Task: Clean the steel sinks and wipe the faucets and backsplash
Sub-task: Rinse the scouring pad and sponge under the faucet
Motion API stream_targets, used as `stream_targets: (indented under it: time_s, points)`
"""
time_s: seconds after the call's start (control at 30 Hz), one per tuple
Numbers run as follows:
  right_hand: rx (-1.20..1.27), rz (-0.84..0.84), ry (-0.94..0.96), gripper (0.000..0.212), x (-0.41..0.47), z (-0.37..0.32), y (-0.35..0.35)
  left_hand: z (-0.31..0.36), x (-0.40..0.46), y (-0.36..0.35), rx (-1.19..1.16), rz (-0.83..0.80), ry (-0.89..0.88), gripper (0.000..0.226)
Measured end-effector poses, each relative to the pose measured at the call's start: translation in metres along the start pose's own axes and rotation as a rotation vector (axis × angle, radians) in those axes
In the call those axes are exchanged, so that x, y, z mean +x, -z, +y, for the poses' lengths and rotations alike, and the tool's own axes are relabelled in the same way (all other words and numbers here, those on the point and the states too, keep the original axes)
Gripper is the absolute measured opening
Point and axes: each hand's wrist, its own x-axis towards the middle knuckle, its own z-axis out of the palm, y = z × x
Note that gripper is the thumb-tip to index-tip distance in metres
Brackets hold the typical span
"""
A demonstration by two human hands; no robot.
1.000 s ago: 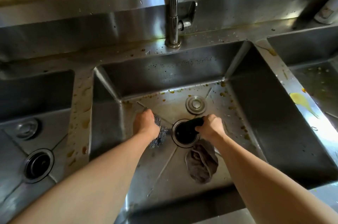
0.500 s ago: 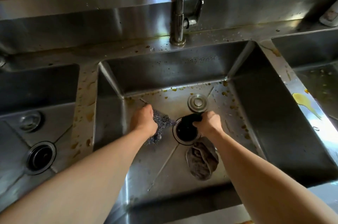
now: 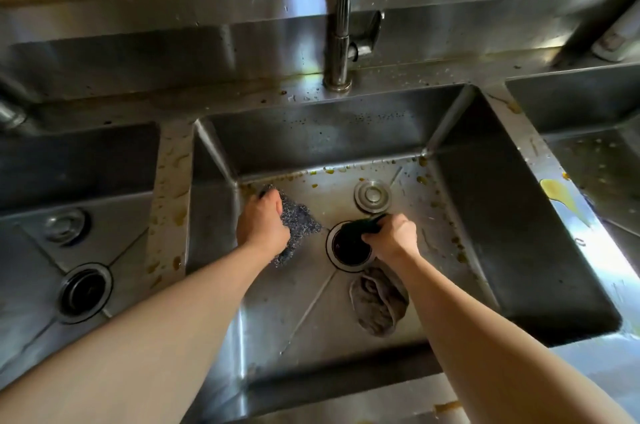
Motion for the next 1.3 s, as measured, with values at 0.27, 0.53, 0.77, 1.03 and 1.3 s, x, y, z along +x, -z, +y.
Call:
stream_targets:
  time_s: [0.27, 0.53, 0.77, 1.03, 1.3]
  points:
    - [0.524, -0.203, -0.091, 0.036, 0.000, -0.013, 0.027, 0.005, 0.002, 0.028, -0.182, 0.004, 0.061, 0.033]
    - [0.020, -0.088, 0.017, 0.031, -0.006, -0.001, 0.016, -0.005, -0.007, 0.011, -0.167, 0.047, 0.102, 0.037]
    - [-0.064, -0.115, 0.131, 0.036, -0.027, -0.007, 0.027, 0.002, -0.028, 0.021, -0.127, 0.033, 0.088, 0.034]
    - [0.118, -0.118, 0.212, 0.036, -0.053, -0.047, 0.057, 0.024, -0.042, 0.068, -0.281, 0.051, 0.149, 0.022]
    - [0.420, -0.153, 0.217, 0.029, -0.072, -0.103, 0.087, 0.029, -0.055, 0.131, -0.525, 0.140, 0.205, 0.018]
